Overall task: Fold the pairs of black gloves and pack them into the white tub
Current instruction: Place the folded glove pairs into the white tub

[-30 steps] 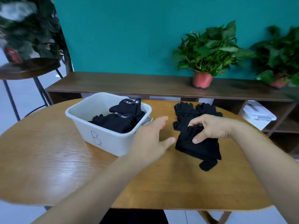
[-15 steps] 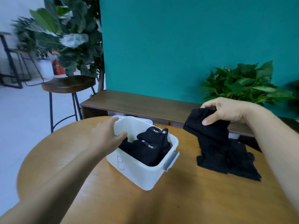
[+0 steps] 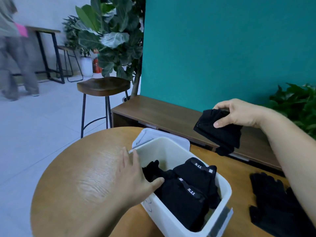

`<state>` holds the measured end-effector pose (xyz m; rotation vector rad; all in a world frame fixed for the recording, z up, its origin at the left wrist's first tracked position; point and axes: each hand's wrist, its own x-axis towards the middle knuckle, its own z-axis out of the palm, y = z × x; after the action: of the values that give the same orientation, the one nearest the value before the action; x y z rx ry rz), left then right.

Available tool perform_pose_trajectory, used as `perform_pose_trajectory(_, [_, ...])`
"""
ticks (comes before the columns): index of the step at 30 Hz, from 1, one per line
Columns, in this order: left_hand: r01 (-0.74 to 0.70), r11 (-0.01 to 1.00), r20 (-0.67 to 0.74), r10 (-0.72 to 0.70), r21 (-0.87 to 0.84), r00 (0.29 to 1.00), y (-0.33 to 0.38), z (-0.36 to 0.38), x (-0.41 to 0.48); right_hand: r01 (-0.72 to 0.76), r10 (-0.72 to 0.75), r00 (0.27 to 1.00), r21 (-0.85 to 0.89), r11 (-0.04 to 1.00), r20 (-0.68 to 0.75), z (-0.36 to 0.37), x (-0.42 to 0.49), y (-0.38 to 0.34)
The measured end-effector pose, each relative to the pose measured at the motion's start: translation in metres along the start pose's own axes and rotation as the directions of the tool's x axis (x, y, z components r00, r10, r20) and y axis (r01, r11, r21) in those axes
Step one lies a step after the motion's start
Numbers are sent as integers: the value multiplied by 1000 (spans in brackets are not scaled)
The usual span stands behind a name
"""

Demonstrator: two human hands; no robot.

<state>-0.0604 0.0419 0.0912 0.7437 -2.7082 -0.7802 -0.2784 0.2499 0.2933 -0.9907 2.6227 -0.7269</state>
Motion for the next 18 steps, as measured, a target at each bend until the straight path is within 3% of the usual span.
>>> perform_pose_trajectory(3, [-48,995,31,51,-89,998,-7,0,6,45,-45,999,-2,999,0,11,26,-5])
perform_pose_trajectory(7, [-82,993,128,92,-84,987,-13,-5,17,94,-95,995,29,995,15,28,53,-15])
perform_pose_trajectory(18, [-134,970,207,176,-202,962,-32,-10,27,228,-207,938,-46,973,279,105,83,-44])
